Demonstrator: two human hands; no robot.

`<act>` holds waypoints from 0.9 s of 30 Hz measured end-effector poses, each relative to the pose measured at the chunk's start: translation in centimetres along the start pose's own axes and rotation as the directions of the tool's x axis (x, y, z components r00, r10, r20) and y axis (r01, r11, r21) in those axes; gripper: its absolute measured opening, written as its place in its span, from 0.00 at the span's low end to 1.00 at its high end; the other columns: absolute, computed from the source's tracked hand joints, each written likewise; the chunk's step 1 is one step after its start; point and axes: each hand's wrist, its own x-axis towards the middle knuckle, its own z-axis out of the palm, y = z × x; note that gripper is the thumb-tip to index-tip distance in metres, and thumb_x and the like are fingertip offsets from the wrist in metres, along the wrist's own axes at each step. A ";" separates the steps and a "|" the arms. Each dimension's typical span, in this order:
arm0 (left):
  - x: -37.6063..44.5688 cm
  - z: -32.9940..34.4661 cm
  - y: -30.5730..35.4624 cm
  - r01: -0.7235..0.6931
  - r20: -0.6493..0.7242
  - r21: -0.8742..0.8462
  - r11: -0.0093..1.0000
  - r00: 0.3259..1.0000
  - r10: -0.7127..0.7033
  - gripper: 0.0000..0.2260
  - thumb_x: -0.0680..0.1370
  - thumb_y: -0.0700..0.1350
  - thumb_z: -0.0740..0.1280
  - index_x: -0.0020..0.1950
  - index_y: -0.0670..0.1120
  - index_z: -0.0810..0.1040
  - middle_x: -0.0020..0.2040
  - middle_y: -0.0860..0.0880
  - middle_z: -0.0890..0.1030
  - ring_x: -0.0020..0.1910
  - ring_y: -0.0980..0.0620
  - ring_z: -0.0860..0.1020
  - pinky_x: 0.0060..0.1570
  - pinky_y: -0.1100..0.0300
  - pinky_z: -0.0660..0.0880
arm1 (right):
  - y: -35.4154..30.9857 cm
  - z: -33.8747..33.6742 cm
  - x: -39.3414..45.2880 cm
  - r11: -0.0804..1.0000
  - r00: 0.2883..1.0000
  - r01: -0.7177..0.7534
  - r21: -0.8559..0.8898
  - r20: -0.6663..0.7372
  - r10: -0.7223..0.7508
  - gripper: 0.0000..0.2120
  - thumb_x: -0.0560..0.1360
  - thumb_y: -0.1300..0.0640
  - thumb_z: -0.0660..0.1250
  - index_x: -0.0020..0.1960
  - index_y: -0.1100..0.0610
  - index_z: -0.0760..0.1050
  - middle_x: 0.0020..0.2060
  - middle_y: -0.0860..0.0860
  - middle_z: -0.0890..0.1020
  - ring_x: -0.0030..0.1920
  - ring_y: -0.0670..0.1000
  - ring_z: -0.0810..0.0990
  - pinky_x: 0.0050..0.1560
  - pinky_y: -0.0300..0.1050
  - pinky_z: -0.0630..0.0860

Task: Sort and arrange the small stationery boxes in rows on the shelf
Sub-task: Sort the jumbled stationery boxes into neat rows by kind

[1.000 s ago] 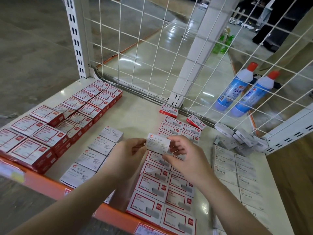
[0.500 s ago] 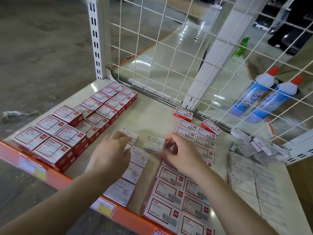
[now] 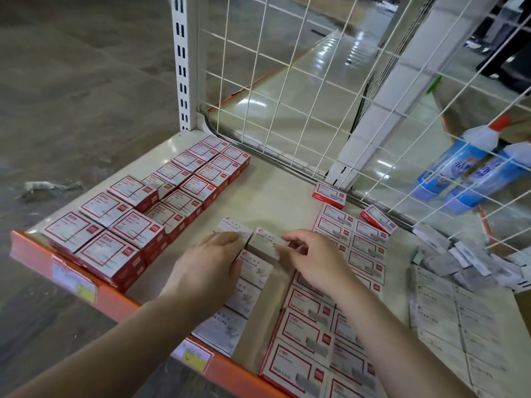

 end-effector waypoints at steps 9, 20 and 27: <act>0.1 0.0 0.0 0.015 0.017 0.015 1.000 1.000 -0.015 0.16 0.80 0.48 0.56 0.68 0.53 0.70 0.69 0.58 0.67 0.66 0.55 0.67 0.60 0.61 0.69 | -0.5 0.6 -0.1 0.997 0.999 0.026 0.071 0.025 -0.028 0.17 0.75 0.53 0.68 0.63 0.50 0.74 0.57 0.45 0.78 0.52 0.42 0.74 0.48 0.28 0.69; 0.5 0.0 -0.1 -0.041 0.073 0.081 0.996 0.997 0.035 0.17 0.81 0.48 0.52 0.70 0.58 0.67 0.69 0.54 0.64 0.67 0.54 0.64 0.59 0.58 0.70 | -0.4 0.6 -0.1 0.997 0.997 0.072 -0.006 0.037 -0.072 0.18 0.75 0.52 0.67 0.65 0.48 0.73 0.60 0.46 0.76 0.59 0.45 0.72 0.59 0.38 0.67; 0.8 0.0 -0.1 -0.018 0.071 0.065 0.998 0.997 0.014 0.17 0.81 0.48 0.54 0.68 0.60 0.68 0.68 0.55 0.65 0.66 0.55 0.65 0.58 0.58 0.72 | -0.3 0.5 -0.2 0.994 0.994 0.098 -0.043 0.047 -0.096 0.18 0.76 0.51 0.65 0.66 0.48 0.72 0.59 0.46 0.75 0.56 0.44 0.71 0.54 0.37 0.66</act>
